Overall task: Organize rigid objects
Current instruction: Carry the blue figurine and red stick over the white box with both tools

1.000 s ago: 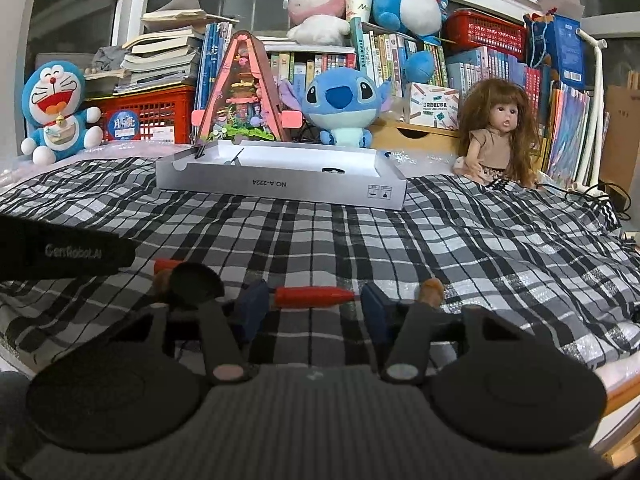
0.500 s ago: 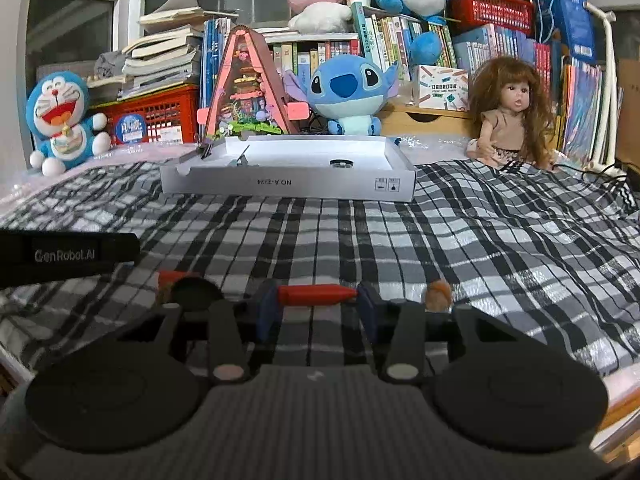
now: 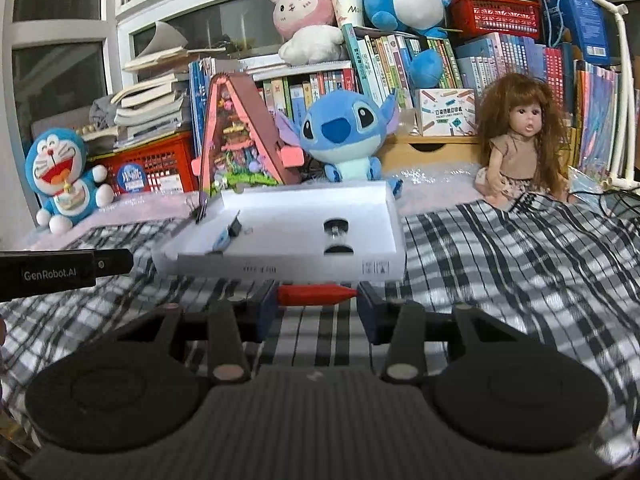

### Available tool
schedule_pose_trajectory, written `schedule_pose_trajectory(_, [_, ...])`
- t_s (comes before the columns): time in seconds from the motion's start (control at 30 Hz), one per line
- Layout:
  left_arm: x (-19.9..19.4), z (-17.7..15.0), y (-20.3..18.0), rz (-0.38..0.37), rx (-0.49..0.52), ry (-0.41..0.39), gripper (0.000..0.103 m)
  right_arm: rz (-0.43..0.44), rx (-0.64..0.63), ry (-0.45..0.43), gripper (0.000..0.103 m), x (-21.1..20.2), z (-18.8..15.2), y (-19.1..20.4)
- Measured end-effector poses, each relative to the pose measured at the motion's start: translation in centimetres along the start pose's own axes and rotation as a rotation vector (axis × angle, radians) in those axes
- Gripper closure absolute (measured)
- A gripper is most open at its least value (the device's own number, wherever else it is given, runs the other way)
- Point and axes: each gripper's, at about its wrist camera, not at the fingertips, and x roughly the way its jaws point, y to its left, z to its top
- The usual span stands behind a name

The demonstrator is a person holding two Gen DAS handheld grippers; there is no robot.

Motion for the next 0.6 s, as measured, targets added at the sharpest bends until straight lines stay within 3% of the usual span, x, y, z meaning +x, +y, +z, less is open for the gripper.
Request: schedule_pose_trajectory(0.6, [2.3,10.5,-0.8,-0.049,-0.016,0.050,0.067,0.066,0.050,0.040,0.055,2.9,9.8,-1.5])
